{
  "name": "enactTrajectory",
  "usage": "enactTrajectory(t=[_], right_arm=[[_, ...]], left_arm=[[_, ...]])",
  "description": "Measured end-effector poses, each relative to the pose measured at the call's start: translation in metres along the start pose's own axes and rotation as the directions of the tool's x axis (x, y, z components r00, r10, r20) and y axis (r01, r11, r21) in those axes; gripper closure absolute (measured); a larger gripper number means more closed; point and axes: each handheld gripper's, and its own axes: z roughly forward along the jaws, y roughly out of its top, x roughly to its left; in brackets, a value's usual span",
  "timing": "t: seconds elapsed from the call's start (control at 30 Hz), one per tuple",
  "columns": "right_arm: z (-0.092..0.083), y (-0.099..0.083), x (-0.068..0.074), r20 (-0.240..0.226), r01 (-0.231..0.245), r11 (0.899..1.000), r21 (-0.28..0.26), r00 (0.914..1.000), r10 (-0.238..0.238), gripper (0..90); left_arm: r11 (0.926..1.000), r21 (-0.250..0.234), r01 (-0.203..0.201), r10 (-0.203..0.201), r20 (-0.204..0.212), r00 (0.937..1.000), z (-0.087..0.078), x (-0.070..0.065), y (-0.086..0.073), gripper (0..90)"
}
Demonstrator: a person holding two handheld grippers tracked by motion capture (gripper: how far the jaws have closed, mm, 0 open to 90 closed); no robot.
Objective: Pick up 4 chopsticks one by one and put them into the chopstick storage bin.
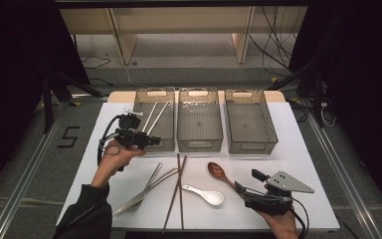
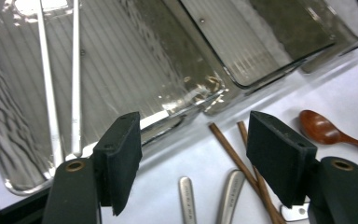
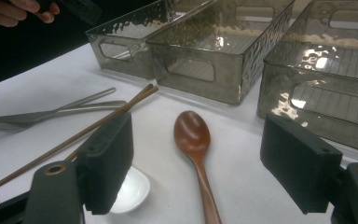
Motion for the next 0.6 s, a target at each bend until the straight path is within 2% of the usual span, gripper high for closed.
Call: enactTrajectory(t=[0.07, 0.17, 0.4, 0.6], right_arm=[[0.000, 0.000, 0.000, 0.000, 0.000, 1.000, 0.001, 1.0000, 0.000, 26.4], [0.000, 0.000, 0.000, -0.002, 0.004, 1.000, 0.001, 1.0000, -0.004, 26.4], [0.000, 0.000, 0.000, -0.002, 0.004, 1.000, 0.001, 1.0000, -0.004, 26.4], [0.000, 0.000, 0.000, -0.004, 0.005, 1.000, 0.001, 1.0000, -0.005, 26.4]], left_arm=[[0.9999, 0.014, -0.008, 0.008, -0.004, 1.0000, 0.002, -0.002, -0.003, 33.2], [1.0000, 0.003, -0.001, 0.001, -0.007, 1.0000, 0.001, -0.004, -0.006, 32.3], [0.9998, 0.006, -0.021, 0.021, -0.010, 0.9997, -0.001, -0.018, -0.016, 29.4], [0.9986, 0.039, -0.036, 0.037, -0.012, 0.9992, 0.003, -0.026, -0.025, 27.5]])
